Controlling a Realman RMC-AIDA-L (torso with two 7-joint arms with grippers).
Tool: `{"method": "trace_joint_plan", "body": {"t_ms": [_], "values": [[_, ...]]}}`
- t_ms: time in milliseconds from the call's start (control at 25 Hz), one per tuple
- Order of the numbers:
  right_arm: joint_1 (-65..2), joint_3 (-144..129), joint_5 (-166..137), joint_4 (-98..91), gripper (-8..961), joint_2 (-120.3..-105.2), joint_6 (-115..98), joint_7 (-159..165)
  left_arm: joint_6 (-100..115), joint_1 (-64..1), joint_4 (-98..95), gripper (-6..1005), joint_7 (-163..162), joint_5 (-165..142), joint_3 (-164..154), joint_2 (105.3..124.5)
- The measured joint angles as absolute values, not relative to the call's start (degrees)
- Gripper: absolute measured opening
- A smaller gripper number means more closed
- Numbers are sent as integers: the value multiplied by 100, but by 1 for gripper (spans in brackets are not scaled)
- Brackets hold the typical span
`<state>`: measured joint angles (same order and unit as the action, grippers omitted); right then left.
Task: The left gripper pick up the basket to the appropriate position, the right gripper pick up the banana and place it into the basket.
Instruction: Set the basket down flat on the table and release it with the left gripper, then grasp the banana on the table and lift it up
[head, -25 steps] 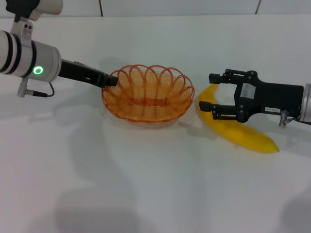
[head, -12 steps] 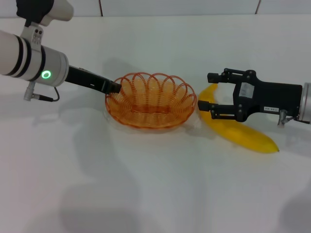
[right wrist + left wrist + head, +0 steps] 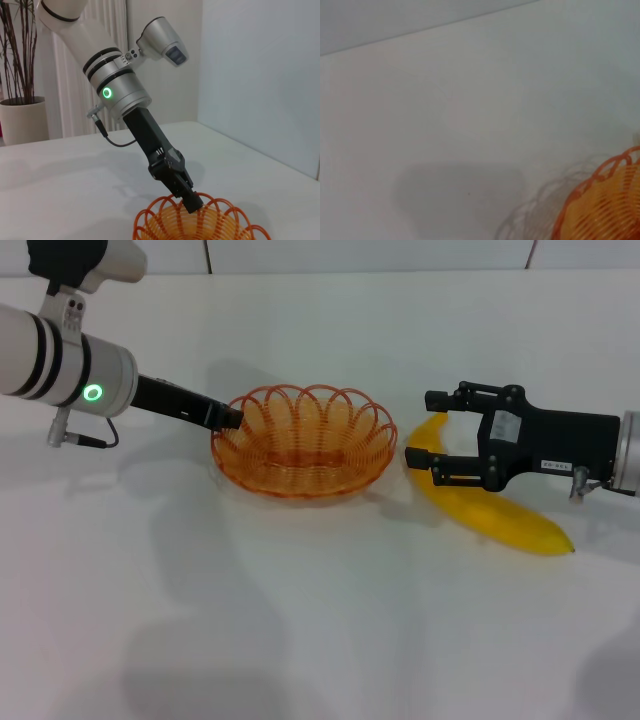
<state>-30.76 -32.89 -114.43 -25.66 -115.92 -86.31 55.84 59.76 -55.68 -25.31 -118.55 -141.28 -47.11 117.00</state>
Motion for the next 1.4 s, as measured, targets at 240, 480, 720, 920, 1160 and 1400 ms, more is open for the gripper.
{"method": "trace_joint_plan", "body": {"t_ms": [240,480,720,920,1160,1400], "values": [[-3076,-3289,-11443,-2566,696,-11592,-8631,5584,5976,-5577,-2539,95,-11833,-14130,-4711,11700],[-3043,-3276,-11443,-2566,693,-11584,-8630,5585,5964,-5532,-2720,107,-11749,-14078,-4711,11698],[-2980,-3260,-11443,-2566,691,-11555,-8630,5585,6080,-5385,-3137,255,-11483,-13955,-4711,11724],[-2895,-3260,-11352,-2566,690,-11536,-8631,5584,7049,-4666,-4093,543,-10694,-13059,-4712,11745],[-2818,-3260,-11213,-2571,687,-11528,-8671,5568,8078,-3160,-4920,787,-9161,-11561,-4719,11722],[-2674,-3297,-11208,-2608,685,-11516,-8692,5558,8183,-1996,-4490,845,-7206,-10802,-4707,11723]]}}
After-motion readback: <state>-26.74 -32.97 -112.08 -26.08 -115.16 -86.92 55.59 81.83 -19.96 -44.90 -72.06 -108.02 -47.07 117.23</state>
